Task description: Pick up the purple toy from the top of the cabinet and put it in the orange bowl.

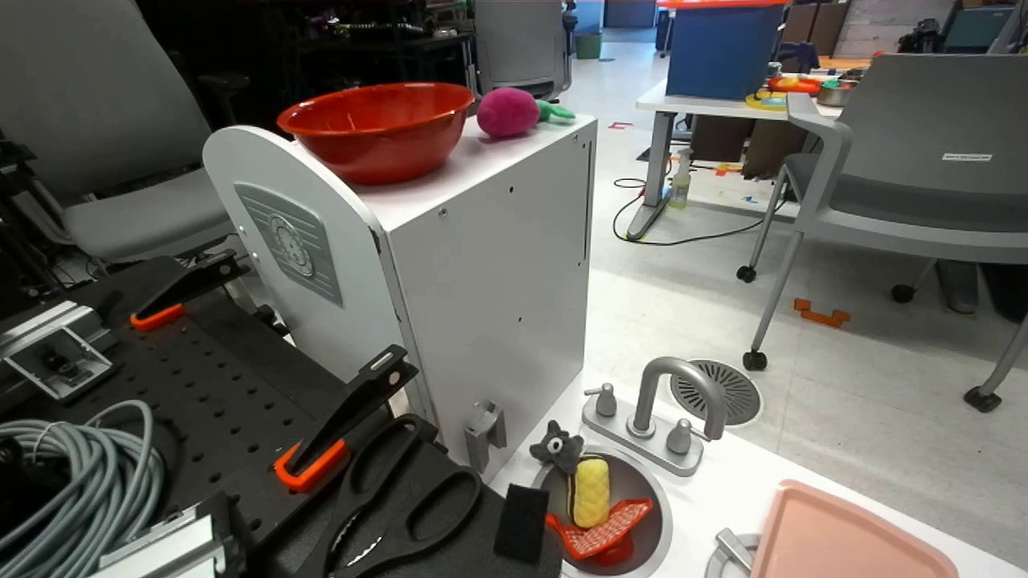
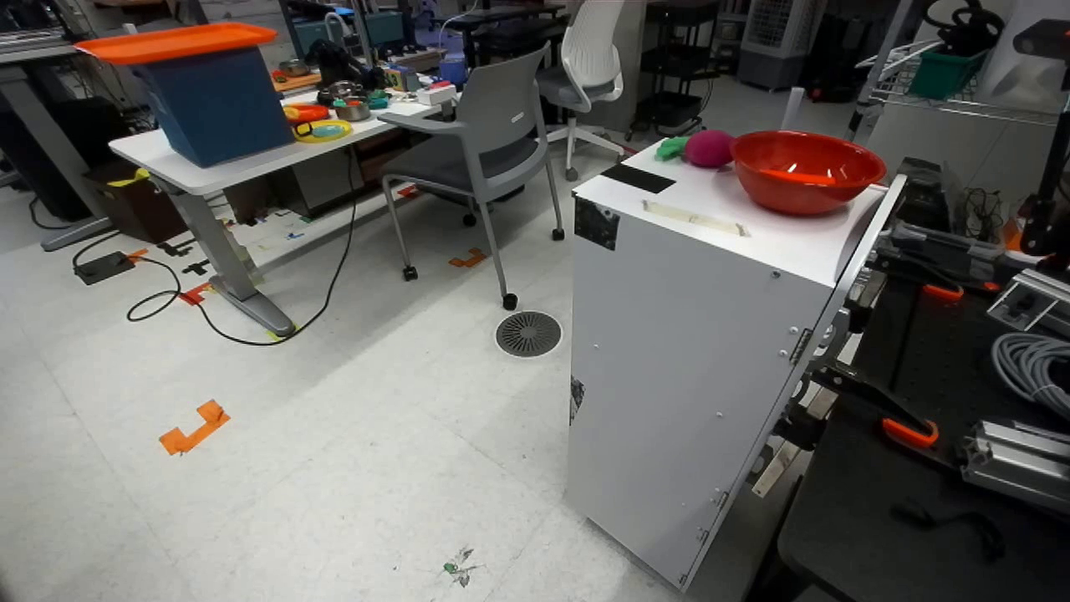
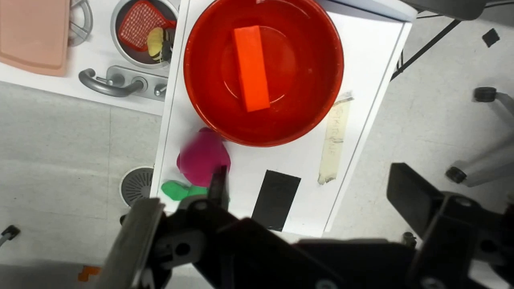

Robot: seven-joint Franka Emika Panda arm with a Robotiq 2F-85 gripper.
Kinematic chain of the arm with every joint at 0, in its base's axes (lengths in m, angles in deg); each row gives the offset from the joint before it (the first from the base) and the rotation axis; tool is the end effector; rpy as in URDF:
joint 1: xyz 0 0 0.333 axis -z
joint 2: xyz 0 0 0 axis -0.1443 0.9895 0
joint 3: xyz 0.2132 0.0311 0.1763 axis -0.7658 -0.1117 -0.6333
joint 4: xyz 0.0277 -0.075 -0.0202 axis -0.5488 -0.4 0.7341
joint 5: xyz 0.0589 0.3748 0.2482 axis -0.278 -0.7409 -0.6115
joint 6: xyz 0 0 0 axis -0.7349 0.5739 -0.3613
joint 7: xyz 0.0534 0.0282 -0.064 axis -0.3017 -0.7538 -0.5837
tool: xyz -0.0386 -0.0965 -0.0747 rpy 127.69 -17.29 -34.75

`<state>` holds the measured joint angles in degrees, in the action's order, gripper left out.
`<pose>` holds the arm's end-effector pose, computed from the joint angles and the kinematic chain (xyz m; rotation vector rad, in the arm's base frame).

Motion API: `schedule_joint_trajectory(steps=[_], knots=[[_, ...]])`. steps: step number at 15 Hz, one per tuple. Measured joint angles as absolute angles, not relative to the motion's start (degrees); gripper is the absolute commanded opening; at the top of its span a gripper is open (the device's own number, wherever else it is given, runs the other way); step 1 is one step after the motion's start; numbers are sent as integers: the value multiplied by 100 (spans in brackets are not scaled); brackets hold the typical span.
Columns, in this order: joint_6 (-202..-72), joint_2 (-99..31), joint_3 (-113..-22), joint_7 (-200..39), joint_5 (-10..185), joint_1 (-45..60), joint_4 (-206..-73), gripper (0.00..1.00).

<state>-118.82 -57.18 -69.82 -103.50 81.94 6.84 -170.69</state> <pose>0.5711 0.0012 0.3590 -3.0594 -0.4551 0.0066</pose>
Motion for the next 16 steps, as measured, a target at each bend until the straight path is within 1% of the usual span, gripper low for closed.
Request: schedule_joint_trajectory(steps=[6, 16], knots=[[-11882, -5967, -6985, -10307, 8153, 671, -17352, 100], [-11883, -6000, -6985, -10408, 7938, 630, -17719, 100]])
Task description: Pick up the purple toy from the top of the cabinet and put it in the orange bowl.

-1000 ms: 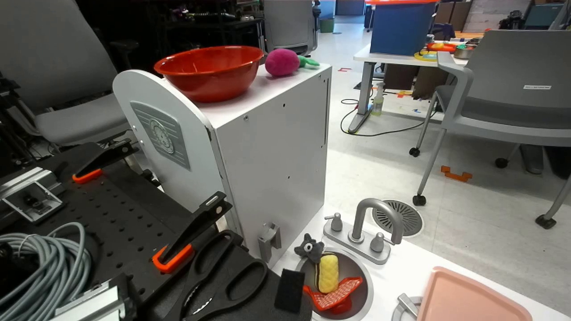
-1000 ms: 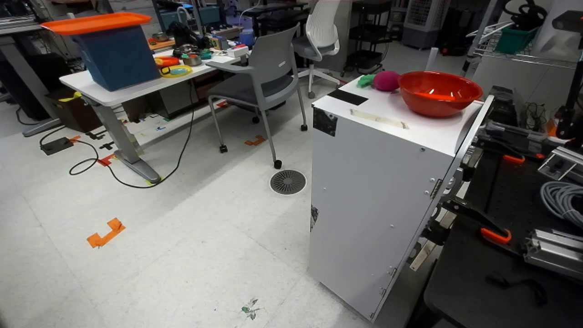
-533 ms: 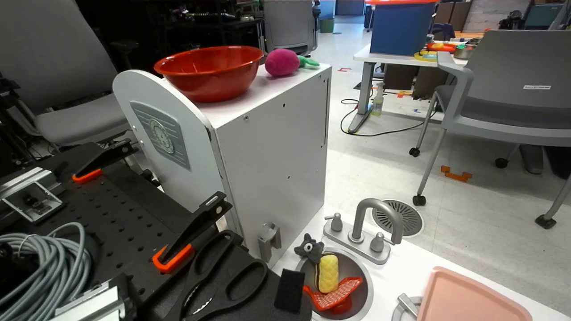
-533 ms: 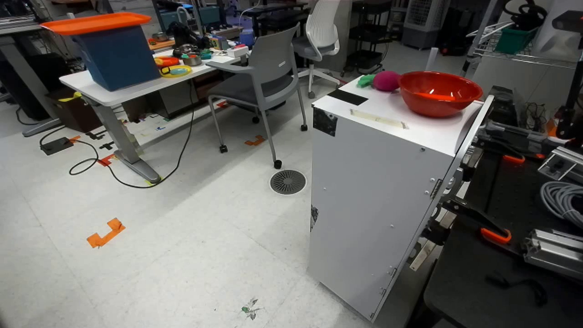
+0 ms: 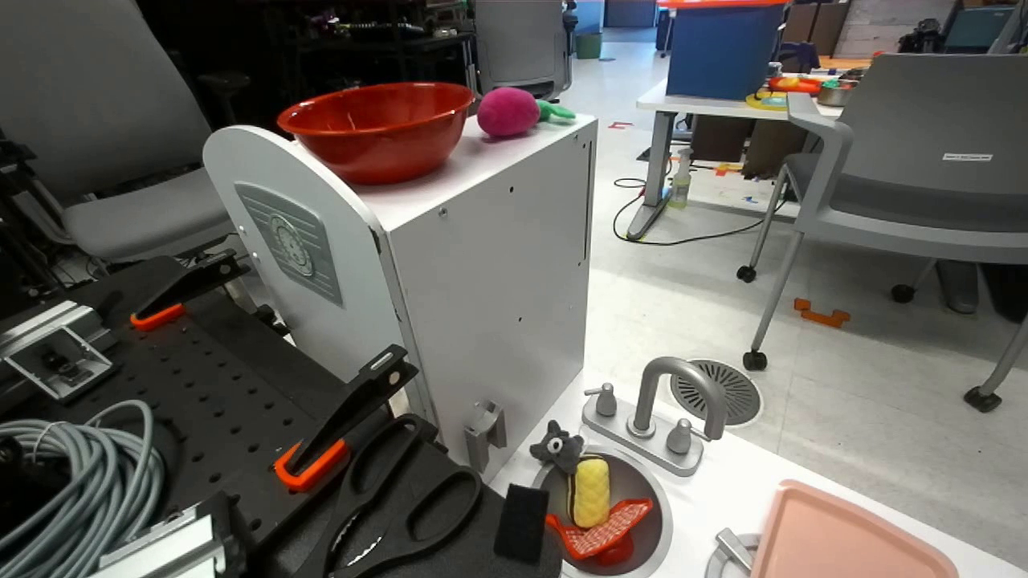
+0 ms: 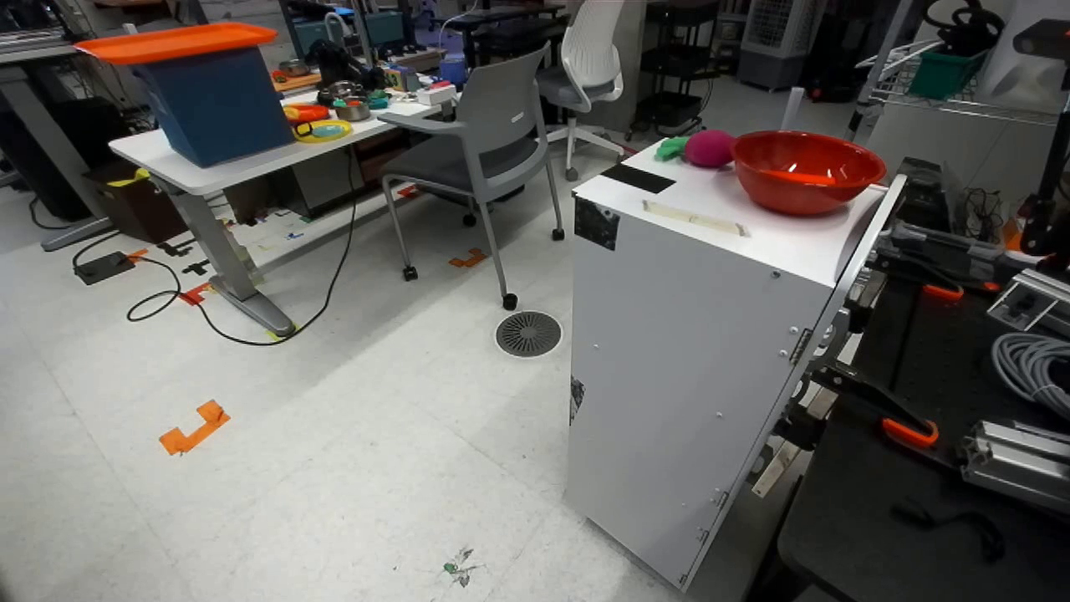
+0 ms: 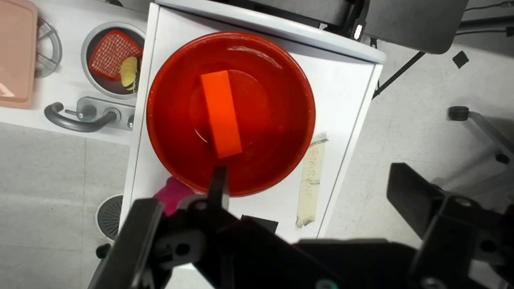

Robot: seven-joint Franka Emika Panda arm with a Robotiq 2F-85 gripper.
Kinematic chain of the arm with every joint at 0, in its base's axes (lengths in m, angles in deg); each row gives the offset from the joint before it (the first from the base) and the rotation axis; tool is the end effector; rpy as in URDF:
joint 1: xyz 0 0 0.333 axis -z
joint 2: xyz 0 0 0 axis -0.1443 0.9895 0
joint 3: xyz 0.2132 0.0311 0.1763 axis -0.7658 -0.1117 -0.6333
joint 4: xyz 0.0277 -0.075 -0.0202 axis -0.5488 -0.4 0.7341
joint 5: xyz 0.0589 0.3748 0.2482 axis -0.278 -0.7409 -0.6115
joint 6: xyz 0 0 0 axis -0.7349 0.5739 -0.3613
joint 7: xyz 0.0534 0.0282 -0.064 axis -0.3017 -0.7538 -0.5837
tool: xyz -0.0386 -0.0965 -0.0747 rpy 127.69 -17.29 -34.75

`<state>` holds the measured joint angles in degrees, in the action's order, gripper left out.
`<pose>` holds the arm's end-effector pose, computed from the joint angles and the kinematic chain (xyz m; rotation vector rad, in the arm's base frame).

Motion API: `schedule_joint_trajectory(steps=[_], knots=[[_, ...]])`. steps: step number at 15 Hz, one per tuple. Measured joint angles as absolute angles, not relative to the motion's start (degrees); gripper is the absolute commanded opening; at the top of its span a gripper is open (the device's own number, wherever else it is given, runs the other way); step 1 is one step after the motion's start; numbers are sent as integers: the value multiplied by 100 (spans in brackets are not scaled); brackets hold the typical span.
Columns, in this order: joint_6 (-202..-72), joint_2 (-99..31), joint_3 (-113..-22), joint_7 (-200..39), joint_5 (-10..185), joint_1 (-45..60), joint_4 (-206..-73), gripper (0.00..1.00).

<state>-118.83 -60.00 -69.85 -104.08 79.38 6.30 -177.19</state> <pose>0.5393 0.0103 0.3285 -3.0094 -0.4438 0.0929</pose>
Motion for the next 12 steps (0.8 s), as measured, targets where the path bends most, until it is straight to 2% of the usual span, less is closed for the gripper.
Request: schedule_joint_trajectory(steps=[12], knots=[[-11887, -5945, -6800, -10283, 8368, 812, -17902, 100]])
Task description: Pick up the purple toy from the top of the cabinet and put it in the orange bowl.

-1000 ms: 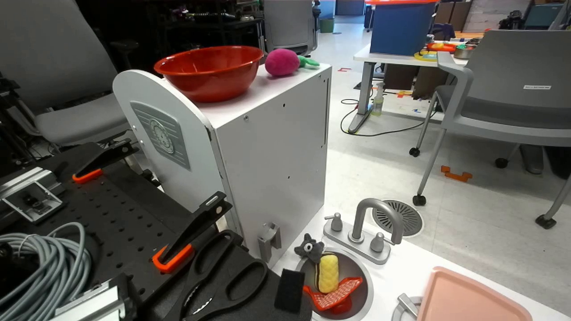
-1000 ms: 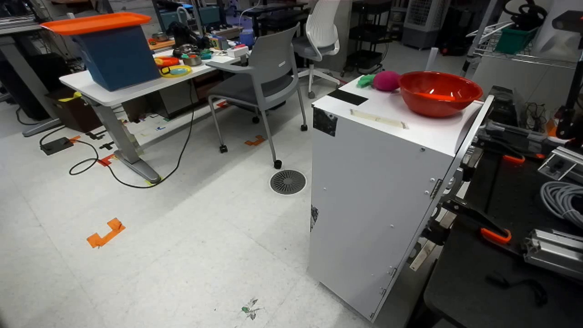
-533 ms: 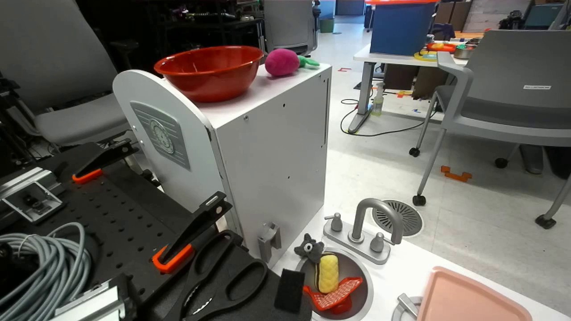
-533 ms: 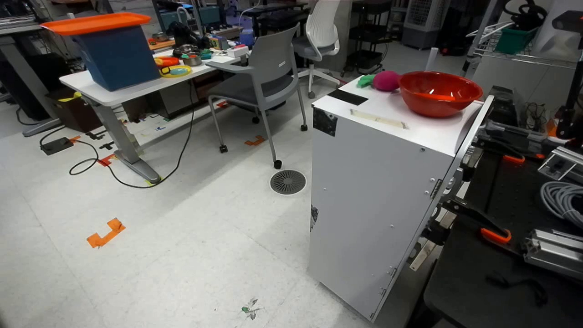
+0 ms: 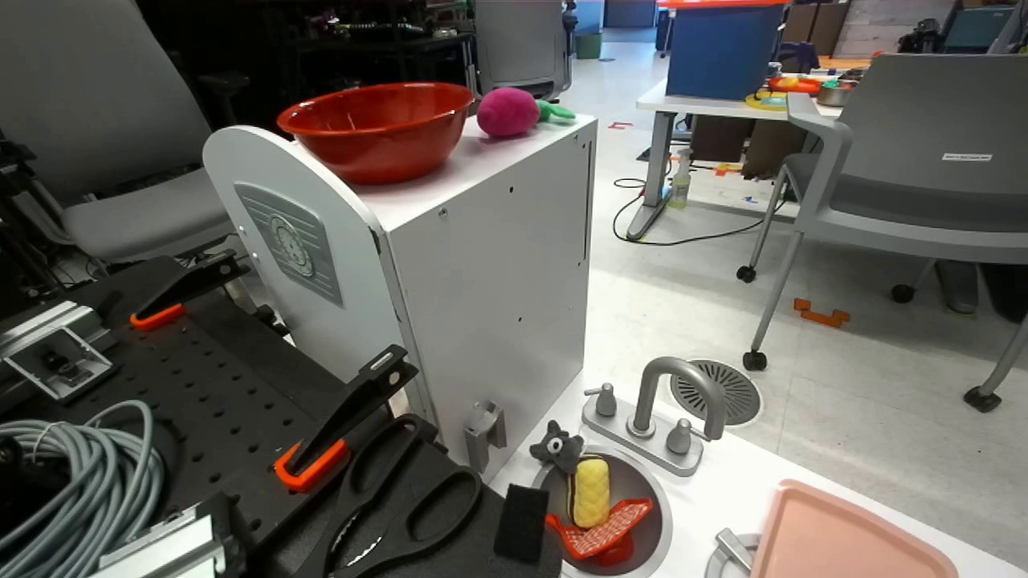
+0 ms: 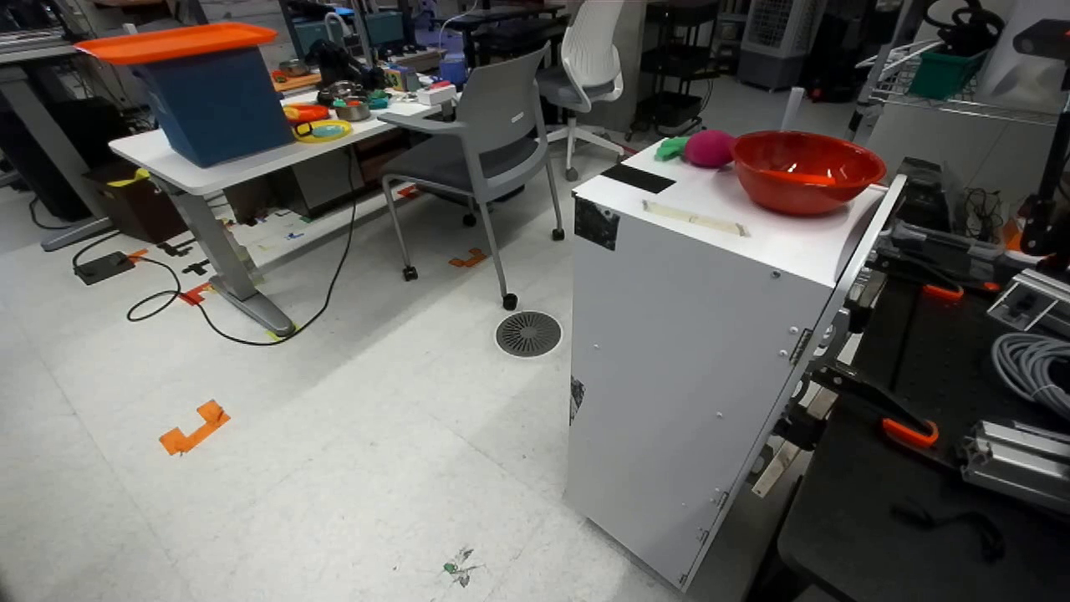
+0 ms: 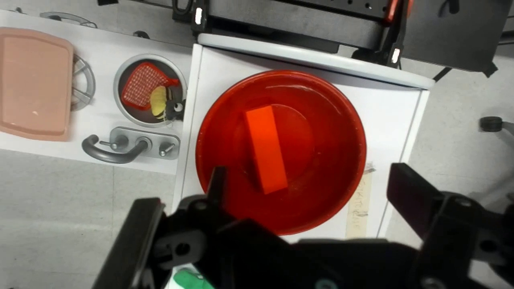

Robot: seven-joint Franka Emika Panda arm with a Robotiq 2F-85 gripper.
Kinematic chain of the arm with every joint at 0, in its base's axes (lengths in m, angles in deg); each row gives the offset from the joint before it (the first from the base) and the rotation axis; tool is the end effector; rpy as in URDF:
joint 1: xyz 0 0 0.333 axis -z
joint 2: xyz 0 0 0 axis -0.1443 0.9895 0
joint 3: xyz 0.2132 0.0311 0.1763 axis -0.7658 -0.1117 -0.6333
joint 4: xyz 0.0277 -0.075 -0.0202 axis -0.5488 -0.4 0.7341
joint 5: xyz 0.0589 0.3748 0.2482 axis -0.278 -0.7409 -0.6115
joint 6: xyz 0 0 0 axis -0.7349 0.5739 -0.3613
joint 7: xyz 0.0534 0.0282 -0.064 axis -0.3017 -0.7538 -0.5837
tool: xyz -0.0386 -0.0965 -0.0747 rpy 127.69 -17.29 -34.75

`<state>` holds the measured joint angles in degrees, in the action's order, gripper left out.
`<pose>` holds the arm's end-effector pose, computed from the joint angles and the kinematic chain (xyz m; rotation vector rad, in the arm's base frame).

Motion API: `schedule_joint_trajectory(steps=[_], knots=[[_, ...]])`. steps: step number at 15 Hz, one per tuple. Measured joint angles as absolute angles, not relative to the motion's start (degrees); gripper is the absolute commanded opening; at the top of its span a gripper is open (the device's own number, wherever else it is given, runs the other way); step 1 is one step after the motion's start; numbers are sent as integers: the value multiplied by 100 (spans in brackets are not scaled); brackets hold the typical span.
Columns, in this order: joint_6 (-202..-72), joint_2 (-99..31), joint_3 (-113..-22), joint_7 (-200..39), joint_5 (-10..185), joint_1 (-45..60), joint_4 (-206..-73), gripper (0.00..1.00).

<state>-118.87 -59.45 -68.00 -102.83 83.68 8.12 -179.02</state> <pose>0.5287 -0.0289 0.3071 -3.0673 -0.3753 0.1710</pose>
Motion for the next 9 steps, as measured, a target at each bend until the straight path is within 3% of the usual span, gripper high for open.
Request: schedule_joint_trajectory(steps=[9], knots=[[-11890, -5871, -6834, -10271, 8540, 793, -17870, 100]])
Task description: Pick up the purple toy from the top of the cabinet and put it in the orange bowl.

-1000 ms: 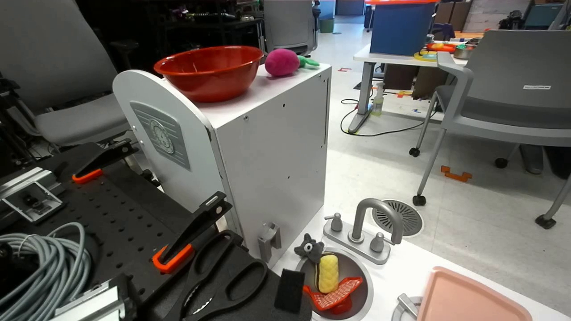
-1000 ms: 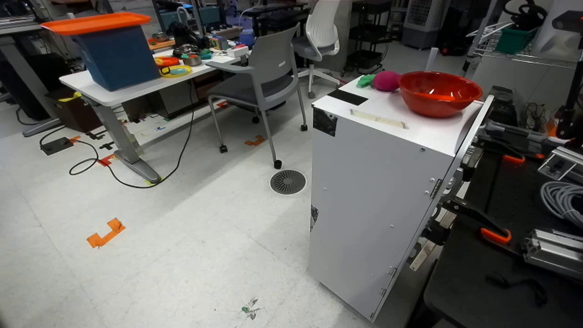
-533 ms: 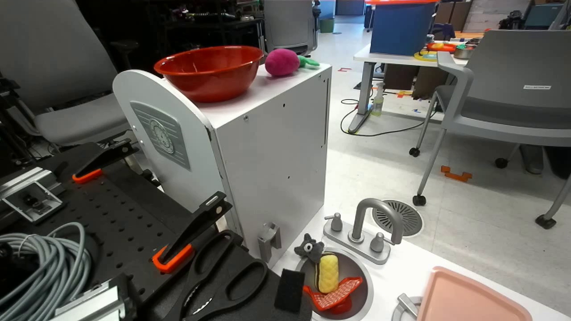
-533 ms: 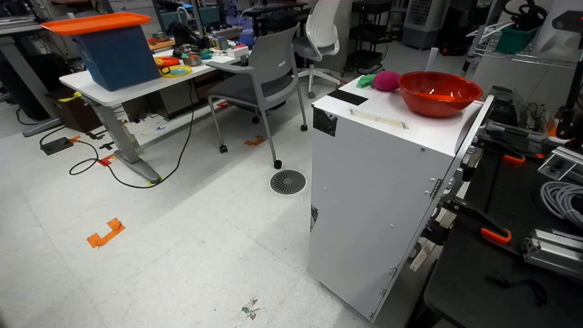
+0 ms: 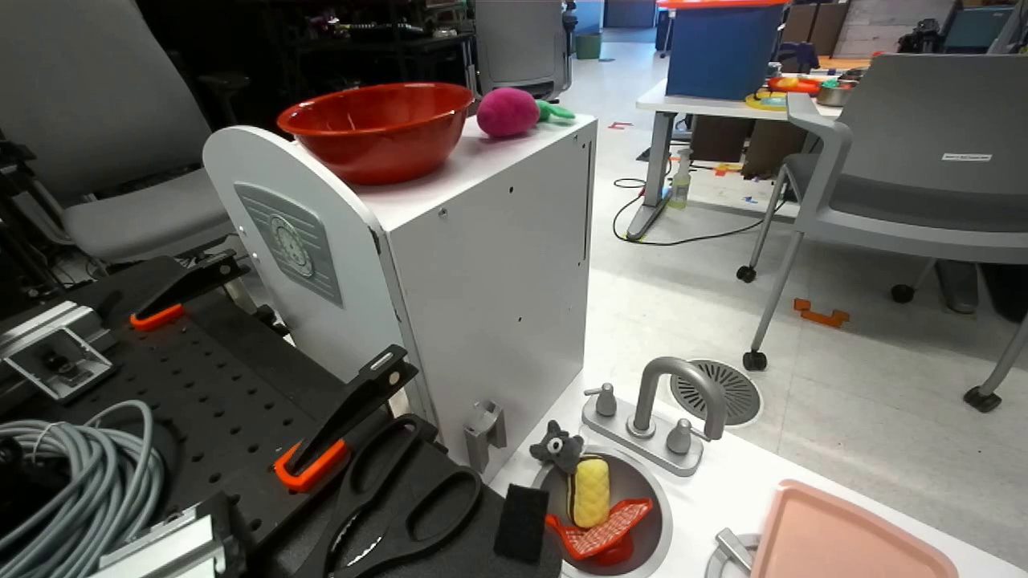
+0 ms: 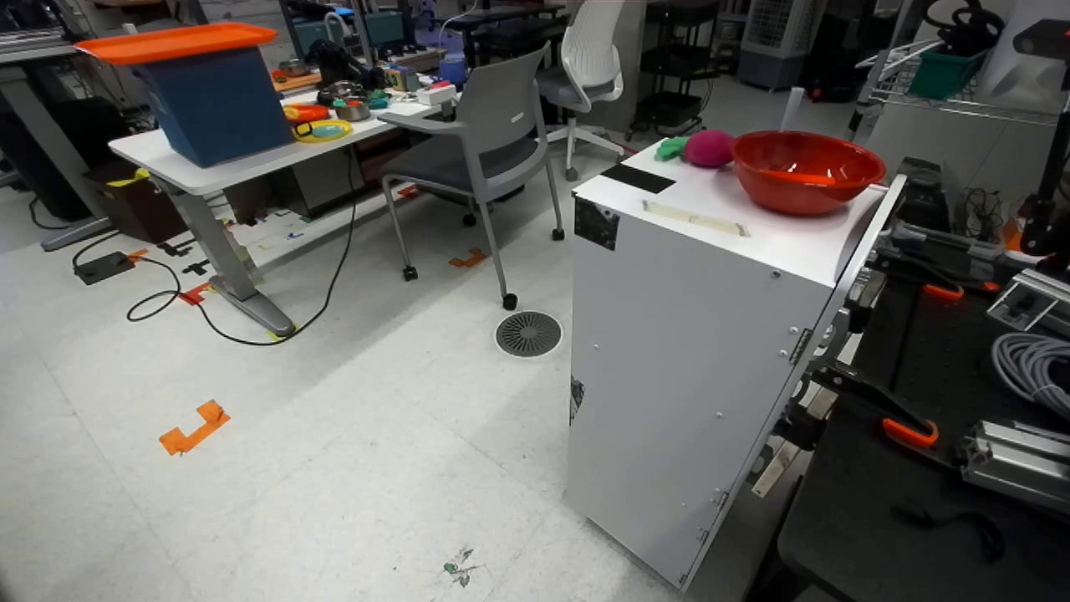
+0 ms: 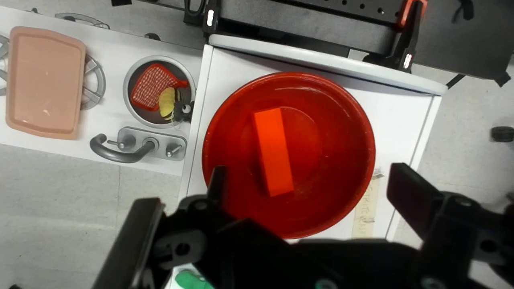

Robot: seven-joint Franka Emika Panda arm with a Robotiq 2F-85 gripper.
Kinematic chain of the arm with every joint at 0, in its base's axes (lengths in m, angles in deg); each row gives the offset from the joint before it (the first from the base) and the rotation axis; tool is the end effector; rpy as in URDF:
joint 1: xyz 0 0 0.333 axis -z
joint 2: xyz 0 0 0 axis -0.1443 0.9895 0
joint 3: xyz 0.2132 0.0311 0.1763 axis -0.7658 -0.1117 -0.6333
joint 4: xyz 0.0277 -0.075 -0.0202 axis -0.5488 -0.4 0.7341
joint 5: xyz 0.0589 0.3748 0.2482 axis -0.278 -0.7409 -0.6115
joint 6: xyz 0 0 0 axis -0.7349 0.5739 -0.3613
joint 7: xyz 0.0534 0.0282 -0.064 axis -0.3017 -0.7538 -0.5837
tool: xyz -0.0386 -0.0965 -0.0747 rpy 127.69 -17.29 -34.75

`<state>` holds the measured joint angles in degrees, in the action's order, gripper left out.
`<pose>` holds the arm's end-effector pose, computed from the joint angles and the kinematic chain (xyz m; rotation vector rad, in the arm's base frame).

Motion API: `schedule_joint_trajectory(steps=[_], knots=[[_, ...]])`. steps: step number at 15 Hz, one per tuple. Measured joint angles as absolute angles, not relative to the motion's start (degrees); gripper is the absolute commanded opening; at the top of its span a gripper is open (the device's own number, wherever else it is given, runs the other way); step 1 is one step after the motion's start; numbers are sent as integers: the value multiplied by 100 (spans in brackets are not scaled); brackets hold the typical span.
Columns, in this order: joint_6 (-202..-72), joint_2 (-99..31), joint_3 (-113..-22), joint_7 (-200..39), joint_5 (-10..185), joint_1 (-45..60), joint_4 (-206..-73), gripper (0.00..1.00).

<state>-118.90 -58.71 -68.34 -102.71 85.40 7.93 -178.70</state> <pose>0.5303 -0.0264 0.3031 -3.0883 -0.4124 0.1907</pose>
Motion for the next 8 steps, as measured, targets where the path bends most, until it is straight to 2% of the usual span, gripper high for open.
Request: schedule_joint_trajectory(steps=[8], knots=[[-11879, -5359, -7096, -10348, 8551, 664, -17861, 100]])
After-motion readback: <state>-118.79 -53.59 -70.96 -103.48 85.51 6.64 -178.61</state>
